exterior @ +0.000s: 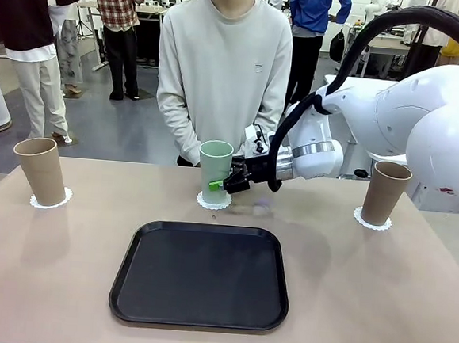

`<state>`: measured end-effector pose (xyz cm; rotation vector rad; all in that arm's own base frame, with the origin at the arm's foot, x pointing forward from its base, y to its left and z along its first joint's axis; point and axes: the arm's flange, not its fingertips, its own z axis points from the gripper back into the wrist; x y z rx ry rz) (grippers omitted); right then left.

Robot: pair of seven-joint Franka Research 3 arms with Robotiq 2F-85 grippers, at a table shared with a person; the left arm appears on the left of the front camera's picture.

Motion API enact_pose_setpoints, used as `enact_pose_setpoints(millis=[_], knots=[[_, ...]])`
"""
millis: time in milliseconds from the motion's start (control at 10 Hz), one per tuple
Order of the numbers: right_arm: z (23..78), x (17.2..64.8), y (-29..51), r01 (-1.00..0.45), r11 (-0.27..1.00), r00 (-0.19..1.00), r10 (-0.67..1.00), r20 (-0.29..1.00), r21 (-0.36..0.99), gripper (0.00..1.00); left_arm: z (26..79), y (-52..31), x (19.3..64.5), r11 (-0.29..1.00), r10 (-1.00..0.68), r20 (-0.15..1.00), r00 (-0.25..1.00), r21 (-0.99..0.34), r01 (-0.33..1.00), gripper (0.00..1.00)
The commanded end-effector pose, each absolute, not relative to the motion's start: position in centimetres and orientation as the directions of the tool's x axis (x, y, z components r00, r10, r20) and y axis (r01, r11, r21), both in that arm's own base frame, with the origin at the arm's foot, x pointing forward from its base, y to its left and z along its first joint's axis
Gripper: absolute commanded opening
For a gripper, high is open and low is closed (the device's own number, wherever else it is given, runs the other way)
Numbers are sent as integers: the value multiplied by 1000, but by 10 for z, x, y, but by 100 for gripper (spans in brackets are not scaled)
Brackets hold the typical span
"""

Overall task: Place coasters on the table and set cups on them.
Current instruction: Take one Reusable plastic cup from the Flat Tray and place it on a coaster set by the human.

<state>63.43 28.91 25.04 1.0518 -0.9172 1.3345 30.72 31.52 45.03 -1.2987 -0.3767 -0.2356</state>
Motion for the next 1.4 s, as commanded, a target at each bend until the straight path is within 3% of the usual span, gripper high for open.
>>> enact_pose_setpoints(millis=[0, 600, 1000, 1300], knots=[[252, 641, 290, -992, -66, 81, 348, 934, 111, 100, 452, 315, 306, 250, 42, 403, 914, -890, 381, 100], [261, 638, 263, -992, -38, 94, 378, 921, 117, 100, 452, 315, 306, 250, 42, 403, 914, -890, 381, 100], [268, 633, 236, -982, 128, 184, 443, 877, 141, 100, 452, 315, 306, 250, 42, 403, 914, -890, 381, 100], [344, 566, 215, -927, 303, 371, 638, 674, 223, 100, 452, 315, 306, 250, 42, 403, 914, -890, 381, 100]])
